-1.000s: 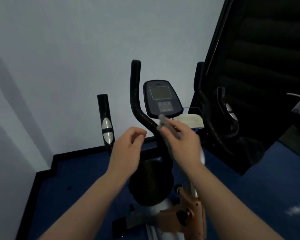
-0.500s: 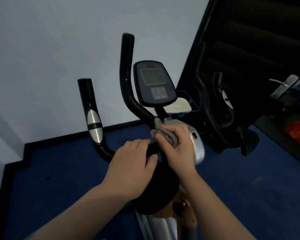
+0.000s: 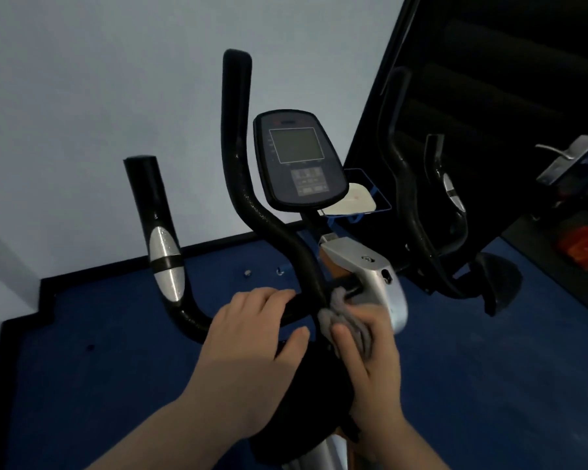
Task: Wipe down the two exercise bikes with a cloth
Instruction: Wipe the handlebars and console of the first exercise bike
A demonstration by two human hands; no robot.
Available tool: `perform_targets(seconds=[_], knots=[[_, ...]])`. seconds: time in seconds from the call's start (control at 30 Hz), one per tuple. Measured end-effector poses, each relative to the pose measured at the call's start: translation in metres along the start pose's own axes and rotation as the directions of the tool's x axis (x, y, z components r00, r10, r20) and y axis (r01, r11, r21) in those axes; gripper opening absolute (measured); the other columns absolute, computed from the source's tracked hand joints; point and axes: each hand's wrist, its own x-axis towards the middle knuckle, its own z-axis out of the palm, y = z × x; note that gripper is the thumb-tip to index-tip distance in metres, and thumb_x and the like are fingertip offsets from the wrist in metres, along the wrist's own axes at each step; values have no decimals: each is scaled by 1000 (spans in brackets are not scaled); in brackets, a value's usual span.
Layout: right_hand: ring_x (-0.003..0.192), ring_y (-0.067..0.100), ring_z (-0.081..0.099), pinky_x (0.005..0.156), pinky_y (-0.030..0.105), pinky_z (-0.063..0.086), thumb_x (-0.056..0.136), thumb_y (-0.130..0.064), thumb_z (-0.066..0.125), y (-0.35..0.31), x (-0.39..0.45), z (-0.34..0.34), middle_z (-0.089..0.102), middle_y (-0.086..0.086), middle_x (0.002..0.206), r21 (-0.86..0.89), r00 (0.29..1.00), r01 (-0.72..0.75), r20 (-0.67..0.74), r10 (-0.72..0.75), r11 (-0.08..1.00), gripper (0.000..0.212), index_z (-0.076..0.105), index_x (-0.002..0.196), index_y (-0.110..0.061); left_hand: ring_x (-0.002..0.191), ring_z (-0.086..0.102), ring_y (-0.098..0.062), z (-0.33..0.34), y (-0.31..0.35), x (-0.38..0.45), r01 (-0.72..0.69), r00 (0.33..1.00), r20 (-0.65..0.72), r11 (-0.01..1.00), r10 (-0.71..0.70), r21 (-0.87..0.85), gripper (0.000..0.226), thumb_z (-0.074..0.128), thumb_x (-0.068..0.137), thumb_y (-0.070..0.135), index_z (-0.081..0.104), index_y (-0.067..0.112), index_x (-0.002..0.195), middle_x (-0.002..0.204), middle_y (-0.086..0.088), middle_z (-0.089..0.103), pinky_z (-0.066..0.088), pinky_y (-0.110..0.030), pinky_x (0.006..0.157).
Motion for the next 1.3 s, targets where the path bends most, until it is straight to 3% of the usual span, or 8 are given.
perform_targets(seconds=[0.2, 0.43, 0.63, 0.8, 0.9, 1.03, 1.23, 1.3], knots=[[92, -1, 50, 78, 14, 41, 90, -24, 61, -19, 83, 18, 48, -6, 98, -149, 960, 185, 236, -147, 971, 10, 57, 98, -19, 111, 29, 9, -5, 6, 2, 43, 999, 6, 999, -43, -20, 47, 45, 90, 50, 38, 44, 137, 123, 32, 38, 22, -16, 95], [91, -3, 53, 73, 5, 39, 88, -36, 59, 2, 39, -9, 48, -20, 96, -59, 963, 157, 230, -139, 986, 11, 50, 95, -39, 107, 43, 10, -10, 10, -2, 72, 996, -40, 991, -77, -109, 38, 55, 85, 48, 54, 43, 123, 109, 32, 53, 37, -20, 97], [88, 10, 48, 74, 28, 43, 90, -30, 57, -23, 105, 29, 47, -7, 95, -108, 935, 261, 278, -223, 959, 11, 52, 94, -21, 105, 52, 10, -11, 14, -4, 106, 984, -120, 970, -134, -216, 32, 58, 84, 44, 59, 42, 116, 105, 30, 58, 43, -16, 89], [89, 0, 54, 75, 23, 46, 86, -44, 55, 0, 60, -2, 52, -21, 94, -24, 969, 80, 238, -72, 997, 11, 48, 94, -48, 99, 55, 5, -35, 7, 0, -2, 967, -252, 993, 31, 114, 26, 53, 86, 39, 69, 32, 105, 102, 23, 65, 33, -10, 92], [86, 0, 52, 71, 22, 43, 88, -38, 55, -9, 84, 15, 50, -18, 93, -87, 951, 187, 265, -158, 979, 10, 46, 90, -42, 88, 61, -3, -59, -12, 18, 9, 923, -383, 992, 40, 125, 22, 54, 88, 30, 72, 21, 97, 93, 15, 69, 43, -23, 87], [86, 10, 50, 67, 26, 35, 94, -31, 54, -37, 134, 51, 50, -8, 94, -171, 945, 228, 274, -176, 958, 10, 46, 92, -25, 77, 64, -10, -72, -29, 43, -69, 951, -278, 971, 133, 229, 11, 63, 87, 14, 73, 18, 91, 85, 11, 69, 44, -33, 79], [87, 2, 50, 72, 27, 43, 86, -25, 65, -14, 93, 15, 49, -16, 93, -122, 914, 323, 297, -276, 939, 29, 46, 94, -45, 66, 57, 1, -65, -46, 50, -170, 907, -381, 984, 180, 60, 12, 64, 84, 16, 74, 23, 85, 77, 16, 67, 46, -33, 68], [85, 7, 49, 70, 27, 40, 87, -23, 64, -21, 109, 29, 48, -12, 91, -141, 898, 358, 323, -299, 923, 25, 46, 92, -39, 65, 56, 1, -65, -48, 51, -190, 887, -420, 981, 193, 49, 12, 63, 84, 18, 74, 23, 85, 76, 16, 66, 46, -33, 69]])
